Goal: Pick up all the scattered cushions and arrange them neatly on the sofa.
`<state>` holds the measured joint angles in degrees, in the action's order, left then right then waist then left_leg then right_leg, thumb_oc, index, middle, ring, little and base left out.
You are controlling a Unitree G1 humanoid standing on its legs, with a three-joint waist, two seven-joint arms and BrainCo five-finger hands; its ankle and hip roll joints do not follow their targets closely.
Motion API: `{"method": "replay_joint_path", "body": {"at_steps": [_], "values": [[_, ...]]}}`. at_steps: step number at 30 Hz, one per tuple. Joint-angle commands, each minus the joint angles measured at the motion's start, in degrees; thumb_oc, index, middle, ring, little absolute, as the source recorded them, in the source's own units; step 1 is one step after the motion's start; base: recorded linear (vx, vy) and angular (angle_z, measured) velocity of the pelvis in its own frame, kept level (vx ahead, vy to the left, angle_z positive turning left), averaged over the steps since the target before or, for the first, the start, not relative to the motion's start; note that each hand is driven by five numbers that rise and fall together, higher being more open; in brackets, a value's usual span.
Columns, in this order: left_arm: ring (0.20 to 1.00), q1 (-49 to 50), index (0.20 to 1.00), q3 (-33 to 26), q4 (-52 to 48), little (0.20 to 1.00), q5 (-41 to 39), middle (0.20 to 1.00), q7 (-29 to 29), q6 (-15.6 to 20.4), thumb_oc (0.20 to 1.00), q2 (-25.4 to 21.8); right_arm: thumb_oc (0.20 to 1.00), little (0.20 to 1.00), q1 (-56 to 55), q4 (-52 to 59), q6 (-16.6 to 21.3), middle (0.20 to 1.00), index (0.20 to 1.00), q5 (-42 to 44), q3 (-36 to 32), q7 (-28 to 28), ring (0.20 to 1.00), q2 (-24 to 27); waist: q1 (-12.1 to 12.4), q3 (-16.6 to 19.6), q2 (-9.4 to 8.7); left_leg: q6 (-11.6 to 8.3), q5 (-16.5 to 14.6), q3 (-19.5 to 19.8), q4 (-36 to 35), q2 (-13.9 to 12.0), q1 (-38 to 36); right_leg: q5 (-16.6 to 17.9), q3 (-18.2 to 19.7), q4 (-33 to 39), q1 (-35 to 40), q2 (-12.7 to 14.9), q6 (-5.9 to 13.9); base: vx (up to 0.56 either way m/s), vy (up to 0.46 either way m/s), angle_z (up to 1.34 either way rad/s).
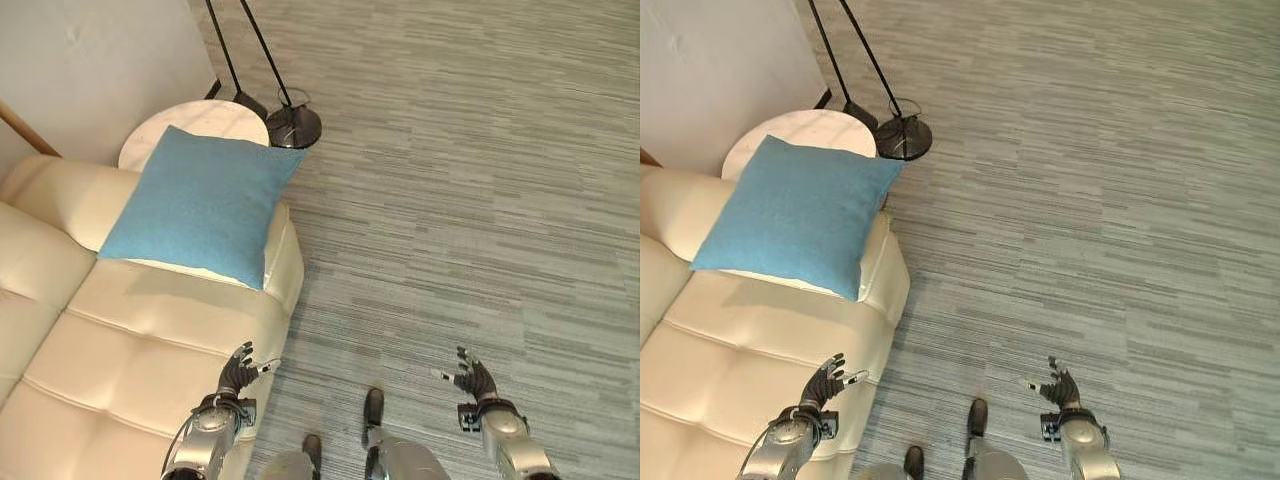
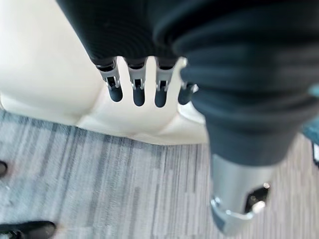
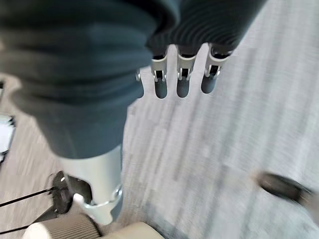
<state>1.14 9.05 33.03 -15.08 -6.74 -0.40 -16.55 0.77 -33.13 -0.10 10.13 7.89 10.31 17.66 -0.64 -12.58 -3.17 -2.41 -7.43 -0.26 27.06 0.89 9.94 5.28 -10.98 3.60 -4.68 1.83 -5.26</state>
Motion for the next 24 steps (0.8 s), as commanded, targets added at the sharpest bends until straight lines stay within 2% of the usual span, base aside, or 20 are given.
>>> {"method": "replay_joint_path", "body": {"at_steps": [1,2,5,6,7,8,10,11,14,17,19,20,21,23,24], "values": [[1.0,-2.0,1.0,0.5,-2.3,1.0,-0.4,1.0,-0.3,1.8,1.0,-1.6,1.0,1.0,-1.7,2.1,1.3,1.0,1.0,0.8,-1.6,0.8,1.0,3.2,0.3,-0.3,1.22,-0.09,1.2,-3.5,-9.6,-4.0,-0.9,-10.5,0.3,-5.2,1.8,2.9,9.08,0.21,0.023,0.22],[1.0,-2.0,1.0,0.5,-2.1,1.0,-0.2,1.0,-0.3,1.8,1.0,-1.6,1.0,1.0,-1.8,2.0,1.4,1.0,1.0,0.8,-1.9,0.7,1.0,3.4,0.4,-0.1,1.33,-0.15,1.8,-4.0,-11.9,-4.2,-0.6,-10.7,-0.1,-4.9,2.4,3.0,9.31,0.22,0.05,0.19],[1.0,-2.0,1.0,0.7,-2.0,1.0,0.5,1.0,-0.4,1.6,1.0,-1.5,1.0,1.0,-2.0,1.4,1.4,1.0,1.0,0.7,-2.2,1.3,1.0,3.8,1.1,0.0,2.59,-1.2,8.8,-5.7,-20.9,-5.4,2.2,-12.0,-1.4,-3.5,5.2,2.2,9.6,0.21,0.075,0.14],[1.0,-2.3,1.0,0.8,-1.7,1.0,0.6,1.0,-0.7,1.6,1.0,-1.5,1.0,1.0,-2.1,1.1,1.3,1.0,1.0,0.5,-2.2,1.9,1.0,3.7,1.1,-0.1,2.7,-1.54,10.2,-7.4,-23.3,-5.9,3.2,-12.4,-1.9,-3.1,5.9,2.3,9.73,0.18,0.074,0.11],[1.0,-2.5,1.0,0.8,-1.7,1.0,0.6,1.0,-0.9,1.6,1.0,-1.5,1.0,1.0,-2.2,0.9,1.1,1.0,1.0,0.4,-2.2,2.2,1.0,3.5,1.1,-0.1,2.85,-1.66,10.9,-9.8,-24.9,-6.5,4.3,-13.0,-2.8,-2.7,6.7,2.2,9.86,0.13,0.054,0.21],[1.0,-2.5,1.0,0.8,-1.7,1.0,0.6,1.0,-0.9,1.6,1.0,-1.5,1.0,1.0,-2.2,0.9,1.1,1.0,1.0,0.4,-2.2,2.2,1.0,3.5,1.2,-0.3,2.7,-1.66,10.9,-9.9,-25.1,-6.3,3.9,-13.1,-2.7,-2.8,6.9,2.4,9.91,0.14,0.071,0.27],[1.0,-2.4,1.0,0.5,-1.7,1.0,0.6,1.0,-1.1,1.8,1.0,-1.6,1.0,1.0,-2.8,0.9,0.8,1.0,1.0,0.1,-2.2,2.4,1.0,3.2,1.2,0.2,2.62,-2.29,11.4,-13.2,-26.0,-7.0,4.7,-14.5,-3.3,-2.6,8.9,2.5,10.28,0.21,0.113,0.25],[1.0,-1.9,1.0,0.0,-1.9,1.0,0.6,1.0,-1.1,1.7,1.0,-1.6,1.0,1.0,-3.2,1.0,0.5,1.0,1.0,-0.6,-2.2,2.1,1.0,3.0,1.4,0.5,3.21,-1.7,13.1,-15.0,-27.2,-7.8,3.9,-14.2,-3.8,-3.1,9.1,2.2,10.36,0.27,0.195,0.2],[1.0,-0.7,1.0,-0.2,-1.0,1.0,0.7,1.0,-1.1,1.4,1.0,-1.0,1.0,1.0,-2.7,0.2,0.2,1.0,1.0,-1.5,-1.6,1.8,1.0,2.1,1.8,2.4,2.96,-0.78,12.9,-13.9,-26.5,-6.8,2.9,-15.0,-4.2,-4.5,10.5,3.8,11.37,0.26,0.206,0.17],[1.0,0.5,1.0,-0.5,-0.5,1.0,1.5,1.0,-0.9,1.2,1.0,-1.5,1.0,1.0,-2.6,1.2,0.1,1.0,1.0,-1.8,-1.0,1.1,1.0,0.9,2.8,3.7,1.79,0.88,10.5,-13.4,-25.0,-5.1,2.0,-15.2,-3.9,-8.5,10.3,6.3,12.59,0.24,0.208,0.13],[1.0,0.8,1.0,-1.0,0.3,1.0,1.7,1.0,-0.8,1.1,1.0,-2.2,1.0,1.0,-1.5,1.2,-0.4,1.0,1.0,-3.3,0.6,0.0,1.0,0.5,3.4,3.5,1.77,2.87,8.1,-12.5,-24.9,-3.2,-0.3,-13.6,-3.7,-18.6,7.0,8.8,14.23,0.24,0.253,0.46],[1.0,0.7,1.0,-1.1,0.9,1.0,1.8,1.0,-1.0,1.1,1.0,-2.5,1.0,1.0,-1.2,1.4,-0.4,1.0,1.0,-3.7,1.1,-0.2,1.0,0.0,3.2,3.4,2.02,3.88,6.9,-11.4,-25.5,-2.1,-2.2,-11.1,-2.4,-24.9,4.2,9.4,14.71,0.23,0.16,0.79],[1.0,0.7,1.0,-1.3,1.0,1.0,1.6,1.0,-1.3,1.1,1.0,-2.6,1.0,1.0,-1.3,1.7,-0.3,1.0,1.0,-3.7,1.2,-0.2,1.0,-0.3,2.8,3.3,2.28,4.18,6.6,-10.5,-26.0,-1.7,-3.3,-10.0,-0.6,-27.0,2.6,8.9,14.4,0.17,0.097,0.77],[1.0,0.7,1.0,-1.5,0.9,1.0,1.4,1.0,-1.4,1.2,1.0,-2.6,1.0,1.0,-1.3,1.9,-0.3,1.0,1.0,-3.7,1.2,-0.3,1.0,-0.4,2.6,3.3,2.83,4.24,6.4,-9.5,-26.6,-1.6,-4.0,-9.9,0.8,-27.4,1.0,8.1,13.89,0.19,-0.011,0.88],[1.0,0.3,1.0,-1.5,1.9,1.0,1.2,1.0,-1.4,1.4,1.0,-2.6,1.0,1.0,-1.1,1.7,-0.4,1.0,1.0,-3.5,1.3,-0.3,1.0,-0.5,1.9,3.0,3.85,3.95,6.0,-7.5,-27.2,-1.6,-5.4,-11.4,3.0,-22.9,-1.0,7.3,13.11,0.38,-0.146,0.77]]}}
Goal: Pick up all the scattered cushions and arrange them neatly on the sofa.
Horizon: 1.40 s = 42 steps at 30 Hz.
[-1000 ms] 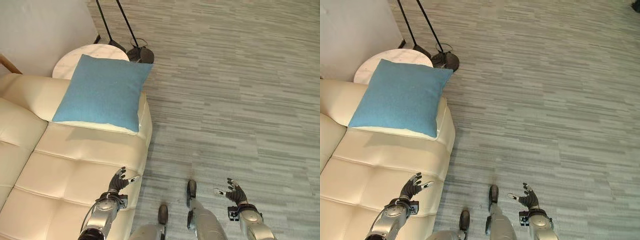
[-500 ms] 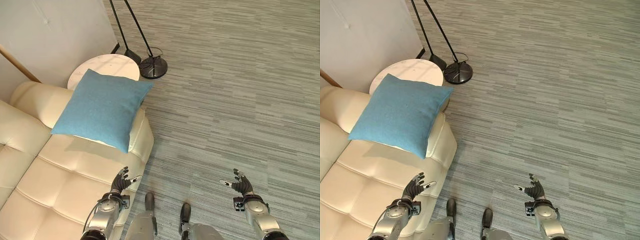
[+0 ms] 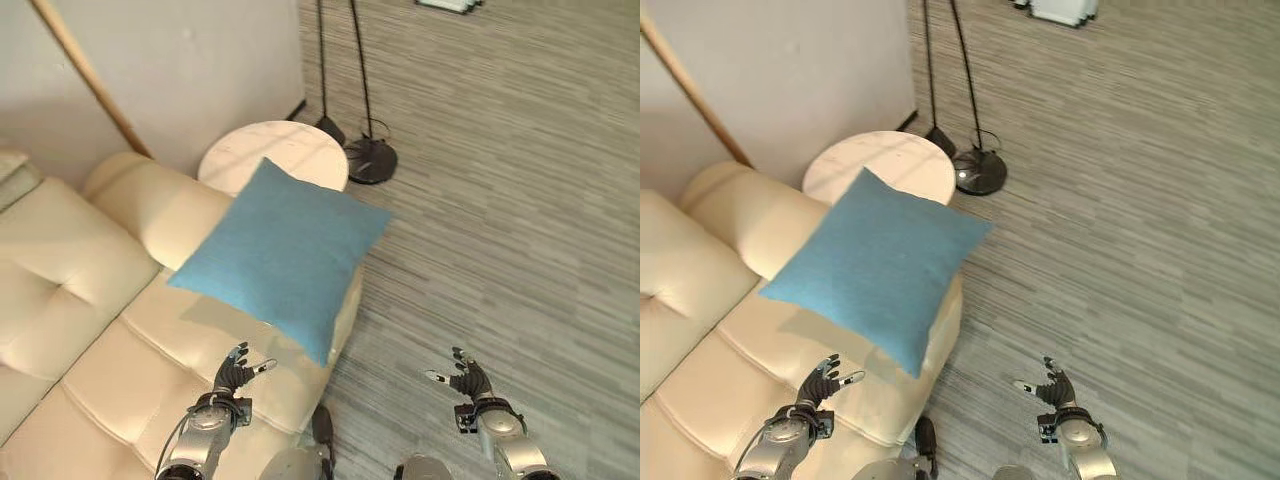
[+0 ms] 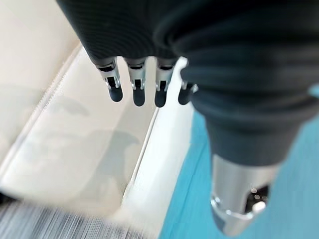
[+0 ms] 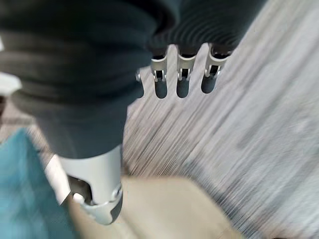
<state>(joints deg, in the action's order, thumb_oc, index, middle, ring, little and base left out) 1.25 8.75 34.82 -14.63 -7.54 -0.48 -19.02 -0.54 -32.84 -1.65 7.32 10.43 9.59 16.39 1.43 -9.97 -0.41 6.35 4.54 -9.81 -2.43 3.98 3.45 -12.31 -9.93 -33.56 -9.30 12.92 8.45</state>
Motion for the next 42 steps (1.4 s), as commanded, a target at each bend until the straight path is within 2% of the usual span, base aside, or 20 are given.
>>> {"method": "replay_joint_path", "body": {"at_steps": [1,6,10,14,17,19,21,22,23,24,26,30,32,33,34,35,36,39,40,42], "values": [[1.0,-0.3,1.0,-1.0,0.5,1.0,0.7,1.0,-0.7,1.6,1.0,-0.2,1.0,1.0,0.4,1.1,1.2,1.0,1.0,-0.3,-1.5,0.6,1.0,0.7,-1.2,-0.3,1.39,-5.17,-6.4,4.0,2.0,-4.6,-0.2,6.9,4.6,19.1,1.9,-4.2,-0.42,0.37,-0.216,0.5],[1.0,-1.7,1.0,-0.7,2.0,1.0,0.8,1.0,-0.9,2.2,1.0,-0.4,1.0,1.0,0.6,-0.3,0.9,1.0,1.0,0.3,-1.6,0.5,1.0,0.8,-3.4,-1.2,0.91,-6.54,-7.7,9.4,2.1,-4.4,-2.4,12.1,14.2,29.0,-1.9,-4.6,1.35,0.17,-0.179,0.77],[1.0,-1.4,1.0,-0.7,2.8,1.0,0.7,1.0,-0.7,2.4,1.0,-0.3,1.0,1.0,0.8,-1.5,1.0,1.0,1.0,0.4,-1.4,0.2,1.0,1.0,-3.7,-0.5,0.08,-7.56,-8.5,11.4,2.1,-5.0,-4.0,12.5,14.4,30.3,-0.5,-4.4,1.43,0.2,-0.274,0.77],[1.0,-0.1,1.0,-1.4,4.7,1.0,-1.5,1.0,-0.8,1.8,1.0,0.5,1.0,1.0,0.1,-1.1,1.4,1.0,1.0,0.9,-0.6,-0.8,1.0,1.6,-3.6,1.0,-0.29,-9.83,-8.4,13.0,2.6,-9.2,-5.5,10.8,13.6,29.4,1.8,-7.0,-0.39,0.17,-0.326,0.34],[1.0,-0.7,1.0,-1.7,6.7,1.0,-3.5,1.0,-1.2,1.3,1.0,1.4,1.0,1.0,0.1,-0.8,1.6,1.0,1.0,1.4,-0.2,-0.8,1.0,2.4,-3.5,0.5,-0.93,-10.96,-7.4,13.5,7.9,-11.2,-2.9,8.9,11.0,29.0,4.0,-8.0,-2.16,0.1,-0.31,0.33],[1.0,-1.4,1.0,-1.5,6.2,1.0,-4.1,1.0,-1.4,1.3,1.0,1.6,1.0,1.0,0.1,0.0,1.6,1.0,1.0,1.5,-0.4,-0.5,1.0,3.3,-3.7,-0.3,-1.65,-10.45,-6.5,10.4,13.2,-11.2,0.3,7.9,8.3,28.9,5.5,-7.5,-2.95,0.05,-0.238,0.56],[1.0,-2.6,1.0,-1.3,5.3,1.0,-4.0,1.0,-1.6,1.5,1.0,1.6,1.0,1.0,-0.2,0.1,1.3,1.0,1.0,1.5,-1.1,0.3,1.0,3.8,-4.1,-0.3,-1.98,-8.91,-6.5,-1.0,12.4,-12.1,3.0,6.5,3.5,30.7,8.4,-6.9,-3.33,0.08,-0.183,1.19],[1.0,-3.0,1.0,-1.1,5.4,1.0,-3.6,1.0,-1.6,1.2,1.0,1.5,1.0,1.0,-0.1,-0.2,1.1,1.0,1.0,1.4,-1.1,0.8,1.0,3.9,-4.3,-0.4,-1.79,-9.35,-5.1,-5.0,12.0,-13.1,4.4,6.2,1.7,30.9,8.9,-6.7,-3.5,0.06,-0.066,1.28],[1.0,-3.0,1.0,-1.1,5.4,1.0,-3.6,1.0,-1.6,1.2,1.0,1.5,1.0,1.0,-0.1,-0.2,1.1,1.0,1.0,1.4,-1.1,0.8,1.0,3.9,-4.3,-0.5,-1.79,-9.37,-5.2,-4.9,12.2,-13.1,4.4,6.1,1.6,30.9,9.0,-6.7,-3.49,0.12,-0.002,1.14],[1.0,-3.0,1.0,-1.6,4.7,1.0,-4.2,1.0,-1.7,1.3,1.0,1.3,1.0,1.0,-0.5,-0.3,0.8,1.0,1.0,1.6,-1.5,1.0,1.0,3.9,-4.8,0.1,-1.34,-10.22,-4.6,-11.5,10.6,-14.2,4.2,5.0,-1.2,30.9,10.1,-6.6,-3.15,0.24,0.096,1.21],[1.0,-2.3,1.0,-2.1,6.5,1.0,-3.8,1.0,-1.3,1.1,1.0,1.7,1.0,1.0,-0.6,-0.7,0.9,1.0,1.0,1.3,-1.1,0.7,1.0,3.2,-4.5,1.8,-0.8,-9.87,-3.7,-10.3,4.1,-11.7,1.5,3.7,-4.9,30.3,12.0,-5.9,-2.16,0.3,0.189,0.91],[1.0,-1.8,1.0,-2.6,7.3,1.0,-3.5,1.0,-1.1,0.8,1.0,1.8,1.0,1.0,-0.9,-1.0,0.7,1.0,1.0,0.8,-1.3,0.6,1.0,2.5,-3.9,2.8,-1.35,-8.75,-4.1,-9.2,1.2,-9.7,-0.2,3.2,-5.8,28.7,12.5,-4.7,-1.34,0.17,0.172,0.53],[1.0,-1.2,1.0,-3.2,7.1,1.0,-3.5,1.0,-1.1,0.4,1.0,1.5,1.0,1.0,-1.8,-0.7,0.2,1.0,1.0,0.1,-1.9,0.2,1.0,1.7,-3.6,2.4,-1.92,-7.02,-5.5,-7.6,-0.1,-7.8,-2.1,3.7,-5.0,18.5,9.7,-2.8,0.37,0.12,0.178,0.41],[1.0,-1.2,1.0,-3.2,7.1,1.0,-3.5,1.0,-1.1,0.4,1.0,1.5,1.0,1.0,-1.8,-0.7,0.2,1.0,1.0,0.1,-1.9,0.2,1.0,1.7,-3.6,2.4,-1.97,-6.96,-5.5,-7.6,-0.2,-7.7,-2.1,3.6,-5.0,18.3,9.6,-2.7,0.44,0.0,0.112,0.41],[1.0,-1.2,1.0,-3.5,7.4,1.0,-3.4,1.0,-1.1,0.2,1.0,1.4,1.0,1.0,-1.5,-0.9,0.0,1.0,1.0,-0.3,-2.1,0.4,1.0,1.8,-3.7,2.0,-1.93,-6.07,-4.9,-7.8,-0.2,-7.5,-2.1,7.3,-4.6,14.8,7.6,-2.2,1.11,-0.01,0.113,0.45],[1.0,-1.1,1.0,-3.6,7.4,1.0,-3.4,1.0,-1.3,0.2,1.0,1.2,1.0,1.0,-1.6,-0.5,-0.3,1.0,1.0,-0.6,-2.4,0.3,1.0,2.0,-4.0,1.6,-1.99,-5.67,-4.9,-7.3,-0.5,-7.2,-2.4,9.2,-3.3,11.3,6.3,-1.8,1.79,0.03,0.167,0.48],[1.0,-1.0,1.0,-4.3,7.5,1.0,-3.5,1.0,-1.7,0.4,1.0,0.6,1.0,1.0,-2.2,1.0,-0.3,1.0,1.0,-1.1,-3.5,1.0,1.0,2.4,-4.6,1.0,-1.76,-5.33,-5.2,-5.8,-1.4,-7.2,-3.2,9.8,1.0,6.5,3.0,-2.7,2.28,0.1,0.127,0.31],[1.0,-1.4,1.0,-4.5,7.7,1.0,-3.7,1.0,-1.7,0.8,1.0,0.4,1.0,1.0,-2.4,1.5,0.0,1.0,1.0,-0.9,-4.8,1.8,1.0,3.1,-5.0,1.0,-1.57,-5.6,-5.3,-4.4,-1.8,-7.2,-3.6,8.0,3.6,9.3,1.9,-4.3,0.9,0.1,0.012,0.57],[1.0,-2.5,1.0,-4.8,8.6,1.0,-4.1,1.0,-1.7,1.1,1.0,0.1,1.0,1.0,-1.9,1.5,0.2,1.0,1.0,-0.6,-6.5,2.7,1.0,4.4,-5.6,0.5,-1.9,-6.32,-5.4,-2.3,-1.9,-6.9,-4.0,6.6,5.6,17.0,1.3,-5.1,0.23,0.12,-0.086,0.53],[1.0,-3.6,1.0,-5.1,9.8,1.0,-4.0,1.0,-1.9,1.2,1.0,-1.0,1.0,1.0,-1.6,1.7,0.0,1.0,1.0,-0.7,-7.4,3.3,1.0,6.1,-5.9,0.3,-3.03,-6.91,-5.6,-0.7,-2.0,-6.3,-4.5,8.3,8.0,26.2,2.0,-5.8,0.37,0.15,-0.123,0.53]]}}
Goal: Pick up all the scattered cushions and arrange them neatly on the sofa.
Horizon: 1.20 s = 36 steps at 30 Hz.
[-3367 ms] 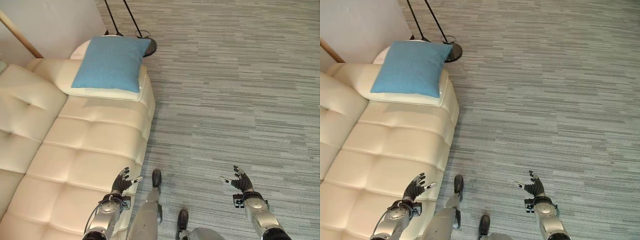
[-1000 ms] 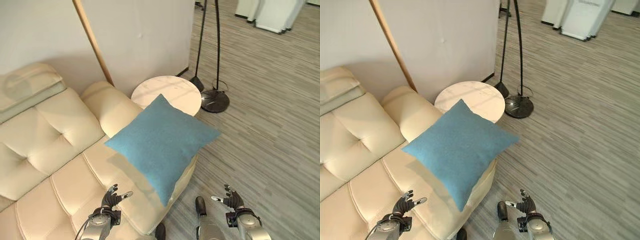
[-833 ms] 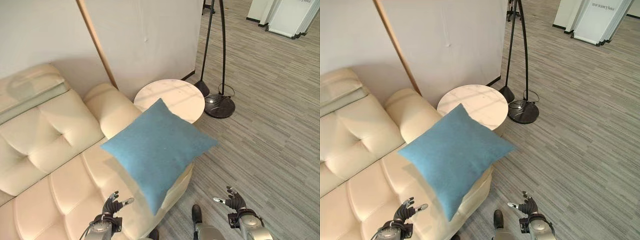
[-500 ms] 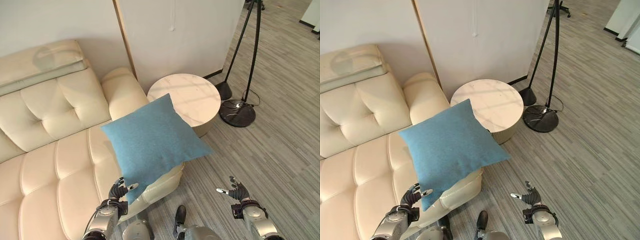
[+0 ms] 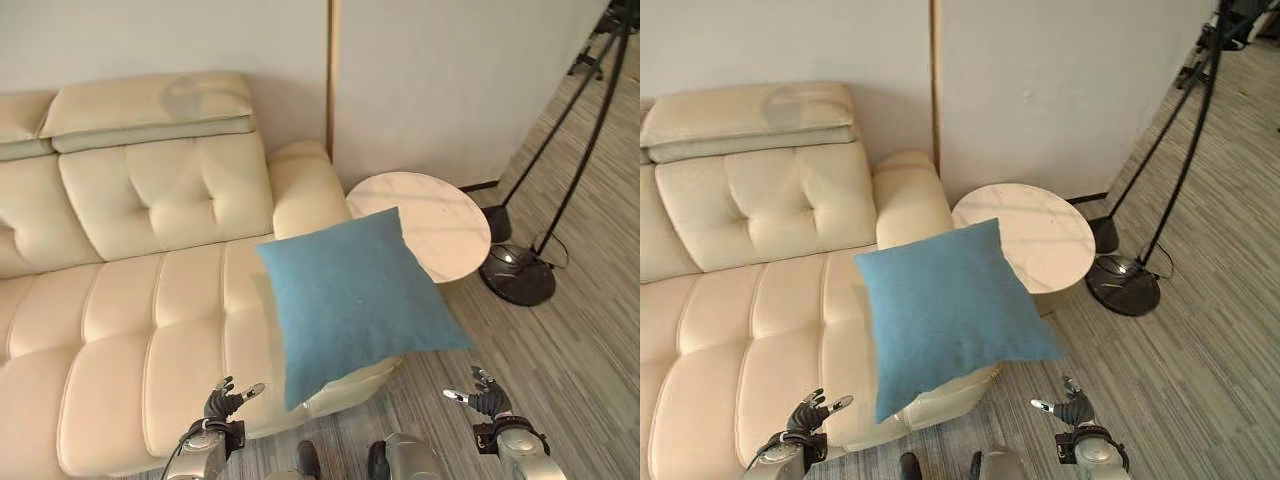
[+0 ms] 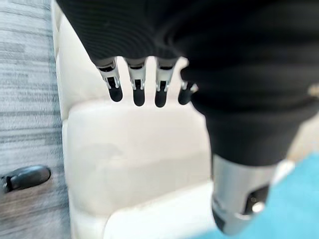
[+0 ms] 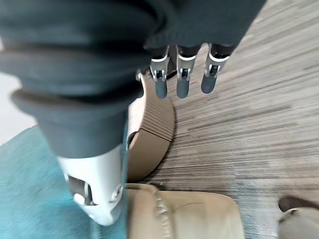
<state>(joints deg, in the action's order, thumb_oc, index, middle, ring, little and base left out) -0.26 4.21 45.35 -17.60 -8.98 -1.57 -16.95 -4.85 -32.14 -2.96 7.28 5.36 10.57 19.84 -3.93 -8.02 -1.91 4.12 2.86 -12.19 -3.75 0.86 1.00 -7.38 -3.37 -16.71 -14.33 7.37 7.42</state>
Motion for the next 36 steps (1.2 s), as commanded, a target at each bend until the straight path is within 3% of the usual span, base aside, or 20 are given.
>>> {"method": "replay_joint_path", "body": {"at_steps": [1,3,4,12,16,21,23,28,36], "values": [[1.0,-2.9,1.0,-0.6,-0.6,1.0,-0.9,1.0,-0.2,2.7,1.0,-3.6,1.0,1.0,2.7,0.8,1.5,1.0,1.0,-0.4,-3.0,2.5,1.0,3.3,-0.4,-1.2,-2.18,-4.76,-4.1,2.5,-0.5,-2.8,-1.8,3.8,2.0,12.7,8.1,0.0,1.8,0.12,-0.124,0.6],[1.0,-3.9,1.0,-1.3,-0.3,1.0,-1.0,1.0,-0.4,2.8,1.0,-4.6,1.0,1.0,3.9,1.6,1.5,1.0,1.0,-0.6,-3.8,3.1,1.0,5.2,0.0,-0.8,-3.37,-5.15,-4.0,2.4,-0.7,-2.9,-2.1,5.8,1.6,14.2,8.9,-0.1,2.05,0.15,-0.168,0.58],[1.0,-5.3,1.0,-1.6,1.1,1.0,-0.2,1.0,-0.1,3.0,1.0,-5.8,1.0,1.0,5.4,3.7,1.7,1.0,1.0,-1.2,-4.7,3.0,1.0,8.5,0.1,0.8,-3.66,-5.68,-4.1,1.6,-1.2,-3.8,-2.4,6.7,1.3,16.9,10.1,-0.3,1.95,0.16,-0.163,0.24],[1.0,-8.1,1.0,-0.3,-0.6,1.0,-0.9,1.0,-0.3,2.9,1.0,-6.1,1.0,1.0,7.8,7.8,1.2,1.0,1.0,-2.2,-1.5,1.4,1.0,10.3,-0.1,1.6,-3.58,-6.75,-4.3,2.5,-1.2,-4.9,-2.7,6.7,-0.6,20.1,12.9,-0.9,1.33,0.1,-0.067,-0.07],[1.0,-11.9,1.0,2.8,-0.2,1.0,-2.3,1.0,-1.5,2.4,1.0,-4.6,1.0,1.0,12.4,8.7,0.8,1.0,1.0,0.1,3.8,1.6,1.0,7.3,0.0,0.8,-3.81,-7.21,-4.0,2.6,-1.2,-5.3,-1.6,7.1,-1.1,21.0,12.2,-1.2,1.13,0.04,-0.013,-0.01],[1.0,-15.4,1.0,4.9,2.6,1.0,-3.4,1.0,-2.4,2.1,1.0,-2.2,1.0,1.0,15.9,10.1,1.8,1.0,1.0,4.7,8.1,2.1,1.0,1.6,0.0,-0.7,-4.2,-7.21,-3.4,2.6,-1.2,-5.5,0.6,7.5,-0.6,21.1,10.0,-1.4,0.93,-0.05,0.003,-0.01],[1.0,-18.0,1.0,6.4,4.5,1.0,-4.9,1.0,-3.3,2.2,1.0,0.0,1.0,1.0,18.2,11.9,2.3,1.0,1.0,6.3,12.7,1.8,1.0,-2.3,0.2,-2.4,-4.23,-7.22,-2.8,2.6,-1.2,-5.5,2.9,8.0,-0.4,21.0,7.5,-1.5,0.81,-0.11,0.019,0.02],[1.0,-20.1,1.0,8.7,5.2,1.0,-6.5,1.0,-4.1,2.6,1.0,2.6,1.0,1.0,21.4,12.5,2.4,1.0,1.0,8.2,17.7,1.8,1.0,-5.5,0.6,-4.1,-4.23,-7.23,-1.9,2.7,-1.2,-5.4,5.0,8.5,-0.2,20.5,5.2,-1.4,0.58,-0.06,0.023,0.0],[1.0,-23.7,1.0,13.4,2.6,1.0,-17.3,1.0,-3.9,5.3,1.0,8.8,1.0,1.0,26.4,13.1,4.6,1.0,1.0,15.9,24.7,1.6,1.0,-10.2,1.6,-7.4,-5.29,-7.45,-0.5,3.1,-1.2,-5.2,7.7,9.2,-0.4,19.3,2.2,-1.0,0.19,-0.05,0.005,0.01]]}}
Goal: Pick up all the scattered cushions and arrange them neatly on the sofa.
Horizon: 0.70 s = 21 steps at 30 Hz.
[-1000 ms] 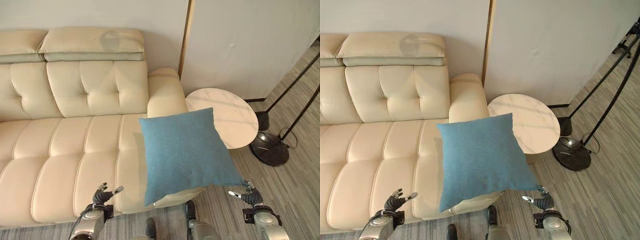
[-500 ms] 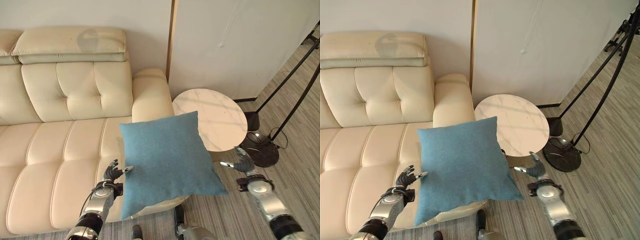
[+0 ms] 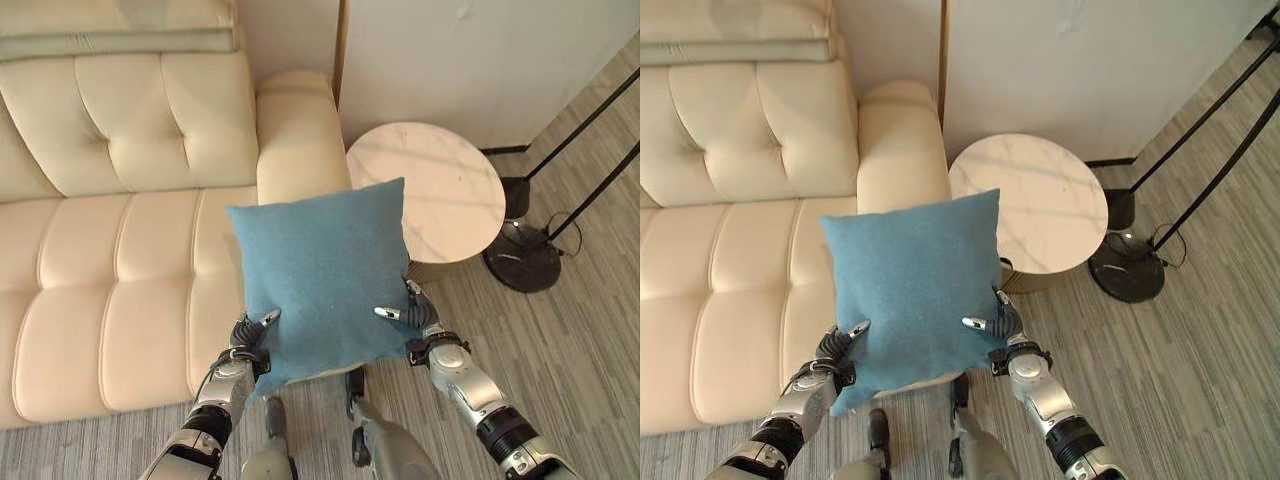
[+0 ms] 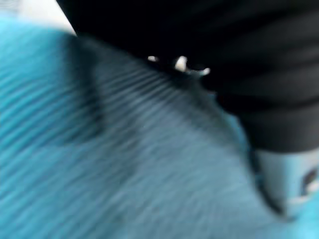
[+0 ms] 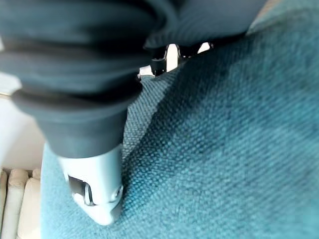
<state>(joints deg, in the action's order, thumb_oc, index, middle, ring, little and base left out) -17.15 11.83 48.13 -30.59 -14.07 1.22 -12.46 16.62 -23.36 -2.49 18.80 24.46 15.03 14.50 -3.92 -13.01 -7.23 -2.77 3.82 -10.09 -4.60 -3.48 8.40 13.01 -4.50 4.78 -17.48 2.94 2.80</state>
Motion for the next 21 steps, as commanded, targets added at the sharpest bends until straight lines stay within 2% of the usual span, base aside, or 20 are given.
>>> {"method": "replay_joint_path", "body": {"at_steps": [1,2,3,4,5,6,7,8,15,21], "values": [[1.0,-7.3,1.0,6.3,-0.9,1.0,-6.0,1.0,1.5,2.7,1.0,4.8,1.0,1.0,5.5,4.1,4.2,1.0,1.0,5.6,6.2,-3.1,1.0,-5.3,1.7,-2.7,-0.1,-0.59,-1.4,1.0,-0.4,-0.9,0.5,-11.2,0.6,-2.2,5.2,3.4,4.78,-0.06,-0.035,0.03],[1.0,-7.9,1.0,7.8,-3.3,1.0,-11.1,1.0,3.0,3.5,1.0,6.6,1.0,1.0,6.0,3.4,4.8,1.0,1.0,10.6,8.0,-4.9,1.0,-7.1,2.0,-3.5,-0.38,-0.79,-1.3,1.1,-0.4,-1.0,0.4,-11.1,0.4,-2.2,5.3,3.3,4.72,-0.04,-0.027,0.02],[1.0,-7.9,1.0,7.8,-3.3,1.0,-11.1,1.0,3.0,3.5,1.0,6.6,1.0,1.0,6.0,3.4,4.8,1.0,1.0,10.6,8.0,-4.9,1.0,-7.1,1.9,-3.4,-0.39,-0.79,-1.2,1.1,-0.4,-1.0,0.6,-11.1,0.4,-2.2,5.1,3.3,4.71,-0.03,-0.04,0.0],[0.733,-8.4,0.733,9.2,-5.1,0.733,-16.4,0.733,5.1,3.6,0.733,8.6,1.0,1.0,5.8,1.1,5.1,1.0,1.0,18.9,9.8,-7.6,1.0,-9.6,2.3,-3.8,-0.6,-0.97,-1.3,1.1,-0.4,-1.2,0.5,-11.1,0.3,-2.1,5.4,3.3,4.7,0.0,0.0,0.0],[0.63,-8.5,0.63,9.8,-5.5,0.63,-18.2,0.63,5.7,3.7,0.63,9.3,1.0,1.0,6.0,0.3,5.4,1.0,1.0,21.4,10.6,-8.6,1.0,-10.4,2.5,-4.0,-0.61,-1.04,-1.2,1.2,-0.4,-1.2,0.5,-11.1,0.3,-2.1,5.4,3.3,4.7,0.0,0.0,0.0],[0.388,-8.6,0.388,9.8,-5.5,0.388,-18.2,0.388,5.7,3.7,0.388,9.3,1.0,1.0,6.0,0.3,5.4,1.0,1.0,21.4,10.6,-8.6,1.0,-10.4,2.4,-3.8,-0.63,-1.03,-1.2,1.2,-0.4,-1.2,0.7,-11.0,0.2,-2.1,5.2,3.3,4.7,0.0,0.0,0.0],[0.2,-8.7,0.2,10.8,-6.7,0.2,-22.0,0.2,7.2,4.1,0.2,10.6,0.548,0.548,6.5,-0.9,5.9,0.548,0.548,24.6,12.1,-10.3,0.548,-11.2,2.8,-4.2,-0.62,-1.23,-1.1,1.3,-0.4,-1.2,0.7,-11.1,0.1,-2.1,5.3,3.3,4.62,0.0,0.0,0.0],[0.2,-8.7,0.2,10.8,-6.7,0.2,-22.1,0.2,7.2,4.1,0.2,10.6,0.2,0.2,6.6,-0.9,5.9,0.2,0.2,24.6,12.1,-10.3,0.2,-11.2,2.7,-4.2,-0.62,-1.23,-1.1,1.3,-0.4,-1.2,0.7,-11.1,0.1,-2.1,5.2,3.3,4.62,-0.04,-0.037,-0.02],[0.2,-8.1,0.2,13.2,-11.6,0.2,-24.7,0.2,9.8,5.9,0.2,11.0,0.2,0.2,8.1,-0.9,7.0,0.2,0.2,26.4,15.1,-14.3,0.2,-9.9,3.4,-5.5,0.1,-1.57,-1.0,1.6,-0.4,-1.0,0.7,-11.2,-0.1,-2.6,5.2,3.4,4.52,-0.01,-0.016,0.02],[0.2,-7.3,0.2,11.7,-19.6,0.2,-19.1,0.2,7.9,10.1,0.2,7.7,0.2,0.2,6.4,4.1,12.3,0.2,0.2,29.4,12.6,-16.6,0.2,-9.3,3.7,-6.3,1.61,-1.56,-1.0,1.8,-0.4,-0.8,0.5,-11.2,-0.5,-3.2,5.2,3.8,4.5,-0.02,-0.01,0.09]]}}
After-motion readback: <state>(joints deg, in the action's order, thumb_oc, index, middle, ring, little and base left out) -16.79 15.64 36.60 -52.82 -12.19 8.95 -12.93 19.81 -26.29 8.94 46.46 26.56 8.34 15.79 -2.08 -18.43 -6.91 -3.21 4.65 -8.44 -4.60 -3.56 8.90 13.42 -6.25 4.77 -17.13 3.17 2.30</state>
